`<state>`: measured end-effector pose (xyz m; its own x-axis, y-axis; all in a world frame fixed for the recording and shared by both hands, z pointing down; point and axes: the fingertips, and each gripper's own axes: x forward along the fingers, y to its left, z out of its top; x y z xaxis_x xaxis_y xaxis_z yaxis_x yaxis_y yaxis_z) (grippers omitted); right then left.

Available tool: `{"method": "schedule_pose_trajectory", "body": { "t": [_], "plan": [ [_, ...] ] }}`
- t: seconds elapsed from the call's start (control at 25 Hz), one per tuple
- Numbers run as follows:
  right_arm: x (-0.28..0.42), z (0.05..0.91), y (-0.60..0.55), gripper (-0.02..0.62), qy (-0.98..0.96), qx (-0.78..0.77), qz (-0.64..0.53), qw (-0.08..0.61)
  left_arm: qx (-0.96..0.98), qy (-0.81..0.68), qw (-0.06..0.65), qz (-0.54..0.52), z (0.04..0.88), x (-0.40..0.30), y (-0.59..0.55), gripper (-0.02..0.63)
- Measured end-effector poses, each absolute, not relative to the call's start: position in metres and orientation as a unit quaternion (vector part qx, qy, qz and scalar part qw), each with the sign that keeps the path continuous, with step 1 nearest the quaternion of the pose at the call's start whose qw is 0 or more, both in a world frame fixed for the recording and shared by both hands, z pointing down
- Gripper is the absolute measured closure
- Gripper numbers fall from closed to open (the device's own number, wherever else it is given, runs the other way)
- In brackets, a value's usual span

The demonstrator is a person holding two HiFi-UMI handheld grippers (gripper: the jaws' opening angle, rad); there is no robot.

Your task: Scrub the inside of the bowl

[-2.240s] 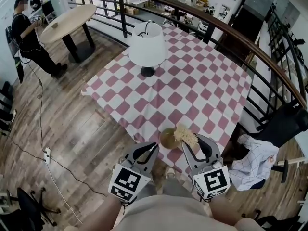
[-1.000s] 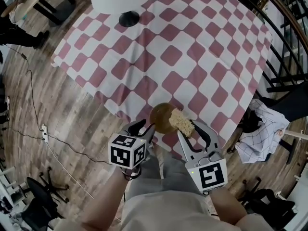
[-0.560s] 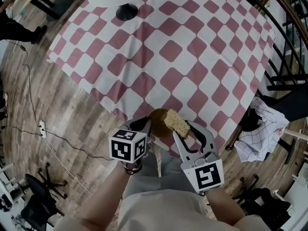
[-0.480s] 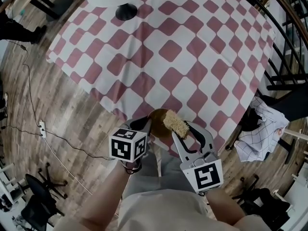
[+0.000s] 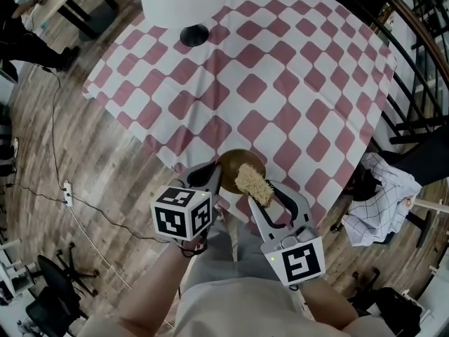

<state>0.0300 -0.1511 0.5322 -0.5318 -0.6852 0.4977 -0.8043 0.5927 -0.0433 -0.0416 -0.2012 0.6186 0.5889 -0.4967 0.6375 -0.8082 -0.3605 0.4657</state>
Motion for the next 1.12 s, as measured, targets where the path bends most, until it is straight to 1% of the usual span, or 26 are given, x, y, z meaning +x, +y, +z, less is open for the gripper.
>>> {"method": "schedule_pose_trajectory", "body": {
  "t": [0.12, 0.24, 0.4, 0.64, 0.72, 0.84, 1.12],
  "plan": [
    [0.022, 0.505, -0.151, 0.445, -0.873, 0.427, 0.117, 0.205, 0.815, -0.423, 0.351, 0.184, 0.576, -0.048, -0.211, 0.583],
    [0.012, 0.471, -0.152, 0.445, -0.882, 0.424, 0.108, 0.174, 0.826, -0.442, 0.309, 0.163, 0.531, -0.054, -0.218, 0.583],
    [0.000, 0.418, -0.156, 0.445, -0.893, 0.423, 0.067, 0.140, 0.837, -0.465, 0.245, 0.150, 0.471, -0.062, -0.218, 0.583],
    [-0.014, 0.342, -0.157, 0.445, -0.902, 0.422, 0.014, 0.091, 0.841, -0.494, 0.198, 0.097, 0.391, -0.082, -0.217, 0.583],
    [-0.020, 0.321, -0.154, 0.445, -0.903, 0.420, -0.020, 0.091, 0.843, -0.502, 0.175, 0.083, 0.365, -0.087, -0.213, 0.583],
    [-0.030, 0.303, -0.152, 0.445, -0.896, 0.424, -0.069, 0.116, 0.848, -0.508, 0.135, 0.075, 0.333, -0.089, -0.205, 0.583],
    [-0.043, 0.277, -0.153, 0.446, -0.885, 0.419, -0.141, 0.147, 0.844, -0.526, 0.020, 0.104, 0.297, -0.089, -0.184, 0.583]
  ]
}}
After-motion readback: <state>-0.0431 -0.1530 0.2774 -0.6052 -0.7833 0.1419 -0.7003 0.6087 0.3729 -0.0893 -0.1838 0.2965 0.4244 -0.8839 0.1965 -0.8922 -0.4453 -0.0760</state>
